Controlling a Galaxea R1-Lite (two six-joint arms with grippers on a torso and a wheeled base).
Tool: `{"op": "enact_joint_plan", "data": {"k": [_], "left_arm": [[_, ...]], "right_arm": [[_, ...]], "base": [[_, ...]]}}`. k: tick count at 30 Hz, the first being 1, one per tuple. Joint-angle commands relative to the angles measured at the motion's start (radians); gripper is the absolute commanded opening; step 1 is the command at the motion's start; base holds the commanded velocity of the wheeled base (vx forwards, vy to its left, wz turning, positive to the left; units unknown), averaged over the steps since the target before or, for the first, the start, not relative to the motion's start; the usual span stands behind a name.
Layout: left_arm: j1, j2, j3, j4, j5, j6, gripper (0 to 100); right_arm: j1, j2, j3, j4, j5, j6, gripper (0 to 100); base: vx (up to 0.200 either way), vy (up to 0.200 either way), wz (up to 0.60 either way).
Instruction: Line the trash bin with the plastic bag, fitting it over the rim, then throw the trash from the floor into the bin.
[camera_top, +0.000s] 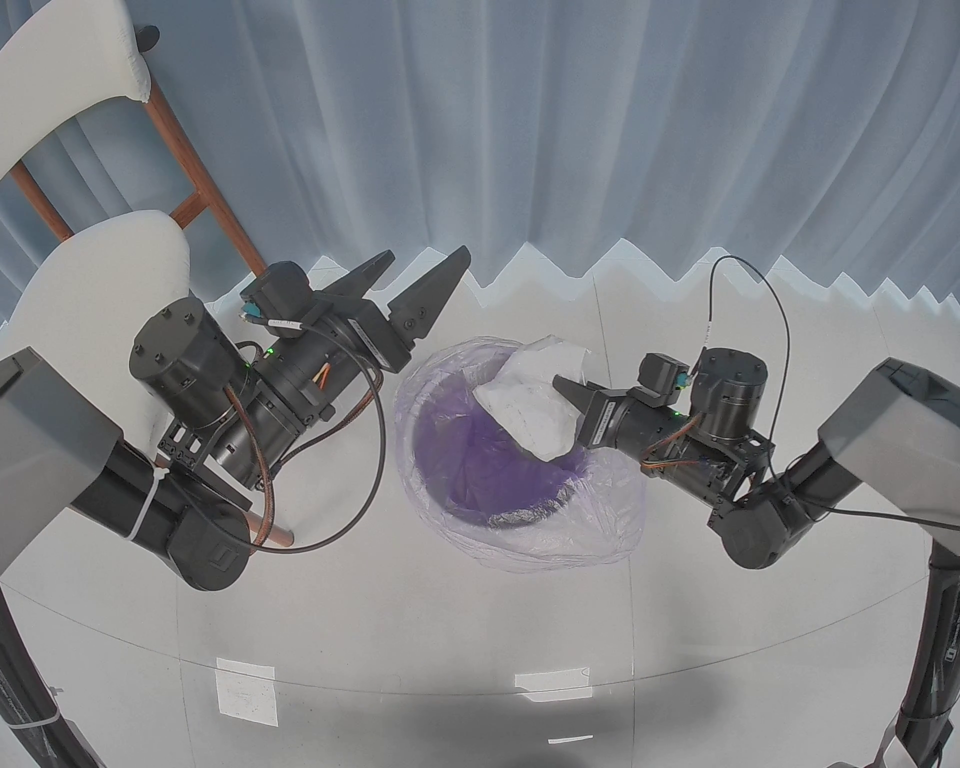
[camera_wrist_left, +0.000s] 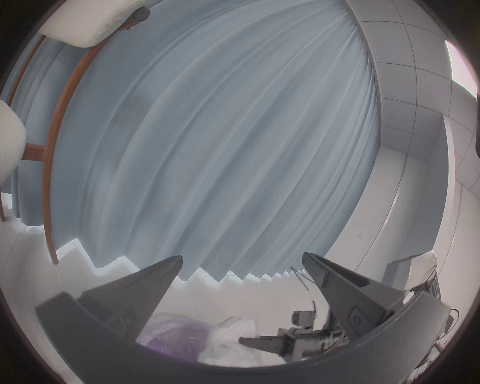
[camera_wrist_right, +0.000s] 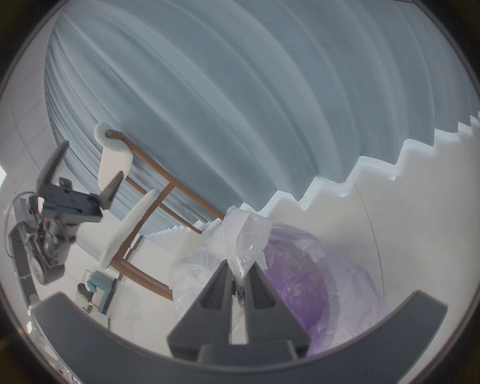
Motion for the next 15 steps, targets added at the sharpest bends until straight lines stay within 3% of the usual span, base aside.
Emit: {"op": "enact_joint_plan", "data": {"k": [1, 14, 15], "left_arm": [[0.003, -0.013, -0.001, -0.001, -0.001, -0.001, 100], [-0.005, -0.016, 0.004, -0.001, 0.001, 0.000, 100], [-0.005, -0.016, 0.004, -0.001, 0.001, 0.000, 100]], "right_arm": [[0.011, 0.125, -0.088, -0.013, -0.019, -0.013, 0], [0.006, 0.182, -0.126, -0.045, -0.020, -0.015, 0], [0.006, 0.182, -0.128, -0.045, -0.020, -0.015, 100]], "base": [[0.000, 0.000, 0.00], [0.000, 0.000, 0.00], [0.000, 0.000, 0.00]]}}
